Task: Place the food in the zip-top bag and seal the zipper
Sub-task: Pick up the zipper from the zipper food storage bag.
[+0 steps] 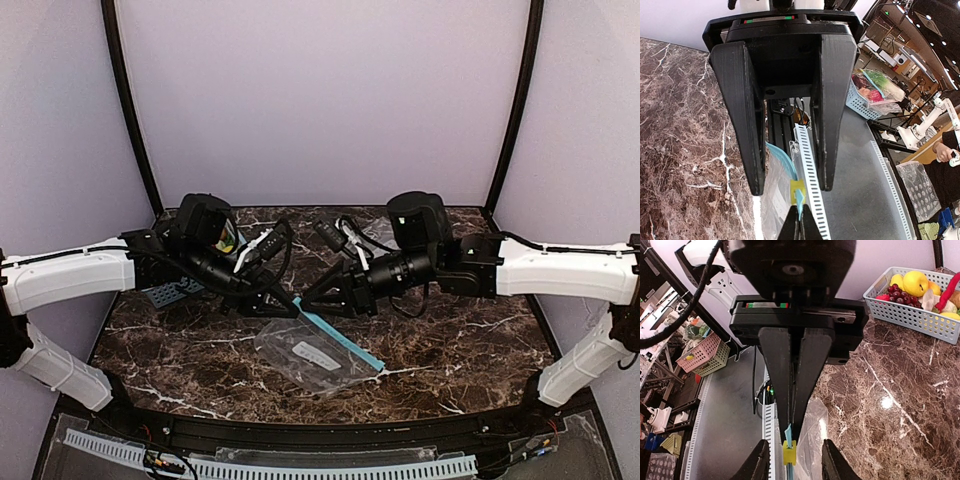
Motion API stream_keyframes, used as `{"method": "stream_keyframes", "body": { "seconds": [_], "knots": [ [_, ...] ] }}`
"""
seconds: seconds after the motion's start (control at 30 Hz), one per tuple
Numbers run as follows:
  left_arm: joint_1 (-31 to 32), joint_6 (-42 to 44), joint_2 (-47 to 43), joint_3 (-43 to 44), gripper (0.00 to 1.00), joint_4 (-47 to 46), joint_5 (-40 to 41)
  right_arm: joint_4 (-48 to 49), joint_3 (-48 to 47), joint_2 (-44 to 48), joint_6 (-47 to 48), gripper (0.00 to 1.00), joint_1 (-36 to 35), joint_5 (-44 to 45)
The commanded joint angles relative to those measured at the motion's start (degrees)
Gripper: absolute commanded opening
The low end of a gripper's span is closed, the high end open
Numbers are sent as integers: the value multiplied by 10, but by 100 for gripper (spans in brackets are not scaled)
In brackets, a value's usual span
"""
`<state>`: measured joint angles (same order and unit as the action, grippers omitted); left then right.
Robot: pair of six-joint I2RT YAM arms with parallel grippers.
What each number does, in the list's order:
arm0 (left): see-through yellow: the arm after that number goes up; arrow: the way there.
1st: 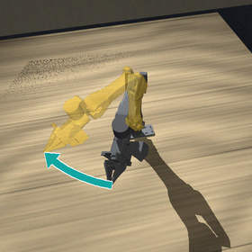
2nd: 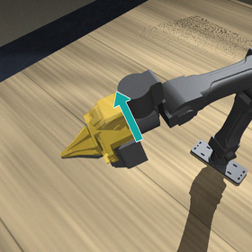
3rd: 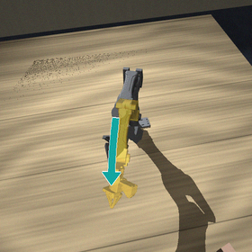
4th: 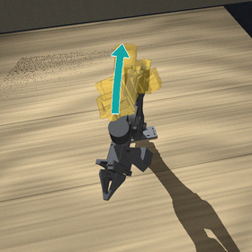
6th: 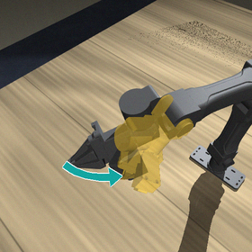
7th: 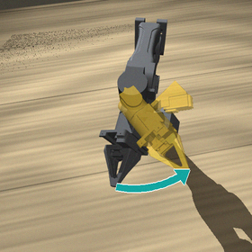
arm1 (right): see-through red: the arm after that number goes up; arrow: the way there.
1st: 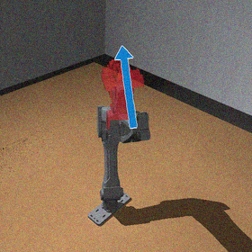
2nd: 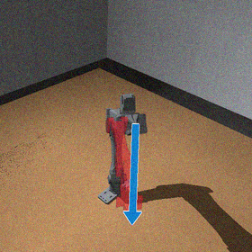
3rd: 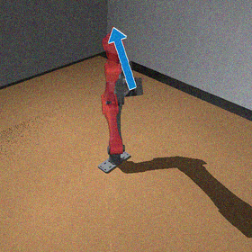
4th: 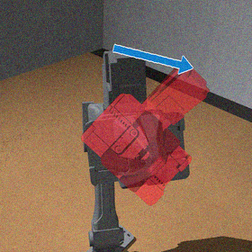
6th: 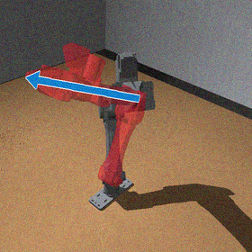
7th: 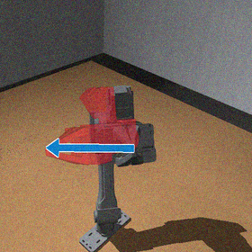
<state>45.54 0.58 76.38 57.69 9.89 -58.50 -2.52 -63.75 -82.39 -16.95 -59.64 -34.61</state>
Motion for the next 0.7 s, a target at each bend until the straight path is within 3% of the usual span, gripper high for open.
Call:
{"method": "stream_keyframes", "body": {
  "seconds": [0.0, 0.67],
  "knots": [
    [2, -3, -4, -8, 1, -8, -7, 38, 2, 6, -14, 31, -4, -18],
    [3, -2, -13, -10, 1, -9, 0, 27, 17, 8, -21, 25, -4, -12]
  ]
}}
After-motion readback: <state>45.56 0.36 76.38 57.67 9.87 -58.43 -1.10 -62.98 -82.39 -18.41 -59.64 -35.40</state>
